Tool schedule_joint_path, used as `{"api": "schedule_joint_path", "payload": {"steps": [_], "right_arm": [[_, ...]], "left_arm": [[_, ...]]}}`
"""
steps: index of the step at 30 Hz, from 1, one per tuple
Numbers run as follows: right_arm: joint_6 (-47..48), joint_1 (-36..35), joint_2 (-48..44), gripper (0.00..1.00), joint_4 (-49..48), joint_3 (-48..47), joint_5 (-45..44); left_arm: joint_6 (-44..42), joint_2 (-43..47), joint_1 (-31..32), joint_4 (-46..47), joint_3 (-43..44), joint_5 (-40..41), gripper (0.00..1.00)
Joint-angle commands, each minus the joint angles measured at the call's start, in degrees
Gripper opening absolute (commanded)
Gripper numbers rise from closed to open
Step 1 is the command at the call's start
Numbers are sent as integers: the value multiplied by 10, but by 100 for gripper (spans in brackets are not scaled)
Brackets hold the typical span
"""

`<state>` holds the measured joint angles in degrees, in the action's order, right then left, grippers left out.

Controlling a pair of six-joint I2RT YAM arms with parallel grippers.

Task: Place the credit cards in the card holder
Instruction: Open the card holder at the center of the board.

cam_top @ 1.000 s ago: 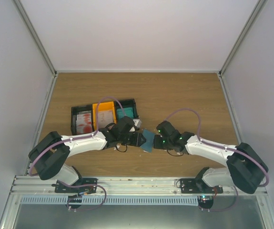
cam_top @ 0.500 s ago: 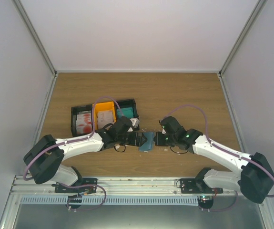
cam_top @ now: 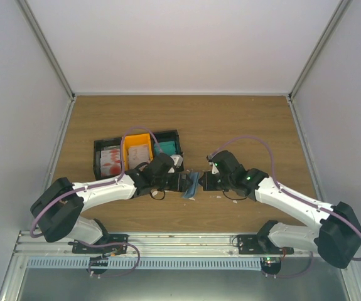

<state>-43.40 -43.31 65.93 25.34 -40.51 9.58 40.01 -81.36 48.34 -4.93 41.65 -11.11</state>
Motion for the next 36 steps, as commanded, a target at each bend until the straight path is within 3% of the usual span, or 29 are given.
{"api": "schedule_joint_path", "payload": {"steps": [1,11,14,20,23,28,31,36], "right_arm": [[13,6,-9,1,-19,-15,8],[16,7,-1,1,-6,-7,-14],[18,8,0,1,9,-7,-38],[14,8,23,1,72,-14,-135],[14,8,30,1,84,-12,-159],[11,8,42,3,103,-16,-196],[7,8,48,11,118,-23,-215],[-1,8,40,37,140,-38,-228]], "left_arm": [[-8,11,-1,5,-5,20,69],[-26,-18,-1,-12,14,15,64],[-31,-34,-1,-21,19,20,53],[-36,-47,-1,-28,22,25,18],[-34,-49,-1,-26,20,20,9],[-28,-46,-1,-19,15,3,3],[-14,-43,0,0,7,-25,2],[38,-40,0,46,-15,-76,1]]}}
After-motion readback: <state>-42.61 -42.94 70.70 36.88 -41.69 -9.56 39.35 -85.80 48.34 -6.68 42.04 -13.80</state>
